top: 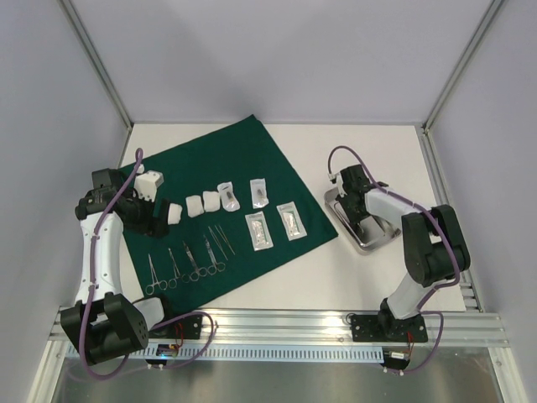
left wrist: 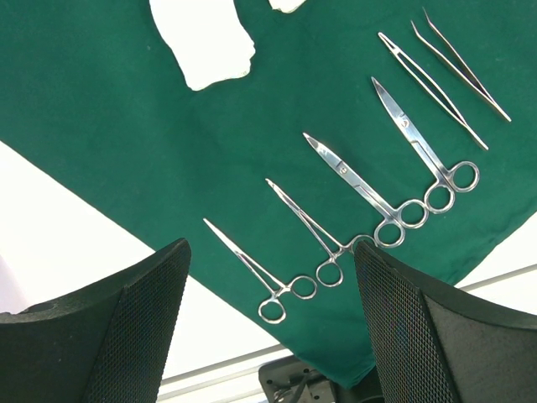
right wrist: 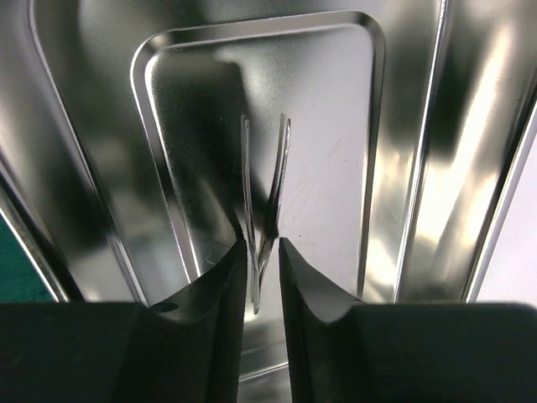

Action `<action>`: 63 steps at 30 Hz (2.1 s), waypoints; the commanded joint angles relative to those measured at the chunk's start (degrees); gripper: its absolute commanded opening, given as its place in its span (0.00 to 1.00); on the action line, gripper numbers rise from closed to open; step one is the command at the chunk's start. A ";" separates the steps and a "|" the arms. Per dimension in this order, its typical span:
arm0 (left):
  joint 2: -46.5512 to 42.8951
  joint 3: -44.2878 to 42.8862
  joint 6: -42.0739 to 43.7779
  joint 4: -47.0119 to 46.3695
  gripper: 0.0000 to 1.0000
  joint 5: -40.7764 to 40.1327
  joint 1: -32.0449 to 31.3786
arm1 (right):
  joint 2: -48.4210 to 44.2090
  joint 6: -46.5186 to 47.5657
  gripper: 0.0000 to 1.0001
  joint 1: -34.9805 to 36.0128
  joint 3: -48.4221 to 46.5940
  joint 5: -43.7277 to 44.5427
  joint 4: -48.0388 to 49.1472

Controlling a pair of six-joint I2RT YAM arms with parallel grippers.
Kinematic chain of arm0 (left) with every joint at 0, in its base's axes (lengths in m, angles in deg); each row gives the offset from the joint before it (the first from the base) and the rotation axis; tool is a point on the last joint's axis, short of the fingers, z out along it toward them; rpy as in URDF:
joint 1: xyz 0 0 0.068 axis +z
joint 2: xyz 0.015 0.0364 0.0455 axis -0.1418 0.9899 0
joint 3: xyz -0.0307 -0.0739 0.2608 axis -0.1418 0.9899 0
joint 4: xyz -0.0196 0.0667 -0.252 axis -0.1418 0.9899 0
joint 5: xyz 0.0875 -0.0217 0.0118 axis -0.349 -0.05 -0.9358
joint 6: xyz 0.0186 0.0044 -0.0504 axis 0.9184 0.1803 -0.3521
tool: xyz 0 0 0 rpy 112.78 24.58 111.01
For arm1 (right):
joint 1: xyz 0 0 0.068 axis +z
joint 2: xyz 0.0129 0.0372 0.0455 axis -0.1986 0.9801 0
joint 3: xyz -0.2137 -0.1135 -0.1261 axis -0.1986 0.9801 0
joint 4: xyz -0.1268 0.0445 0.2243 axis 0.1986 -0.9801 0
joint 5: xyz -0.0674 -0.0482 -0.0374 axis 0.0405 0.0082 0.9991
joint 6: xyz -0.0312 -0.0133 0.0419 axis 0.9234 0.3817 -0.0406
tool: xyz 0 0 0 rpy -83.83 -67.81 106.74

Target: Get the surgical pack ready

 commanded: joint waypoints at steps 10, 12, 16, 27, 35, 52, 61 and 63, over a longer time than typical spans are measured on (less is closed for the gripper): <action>-0.70 -2.45 0.94 1.58 0.88 0.27 0.34 | -7.99 -2.38 0.35 -0.15 -8.49 3.69 -8.49; -1.22 -2.37 0.95 1.67 0.89 -0.16 0.26 | -10.71 -5.37 0.41 1.60 -12.78 6.32 -10.44; -1.49 -1.05 0.16 0.97 0.89 -2.44 0.34 | -14.67 -20.39 0.71 10.55 -16.15 7.30 -12.39; -2.10 5.18 -2.83 -0.79 0.91 -11.32 0.34 | 2.35 -31.05 0.67 44.14 -25.80 5.99 -0.16; -5.45 11.34 -3.01 -3.61 0.92 -15.37 0.34 | 20.29 -32.19 0.48 47.31 -38.99 -1.92 -1.40; -7.29 12.05 -1.87 -2.99 0.92 -13.27 0.34 | 33.21 -33.07 0.36 47.49 -47.18 -0.16 -6.32; -5.71 9.07 0.15 -0.45 0.92 -9.41 0.34 | 31.47 -32.28 0.01 47.40 -46.74 1.67 -6.58; -4.49 7.22 0.24 1.13 0.92 -7.65 0.34 | 29.62 -31.58 0.00 47.14 -46.47 2.38 -6.67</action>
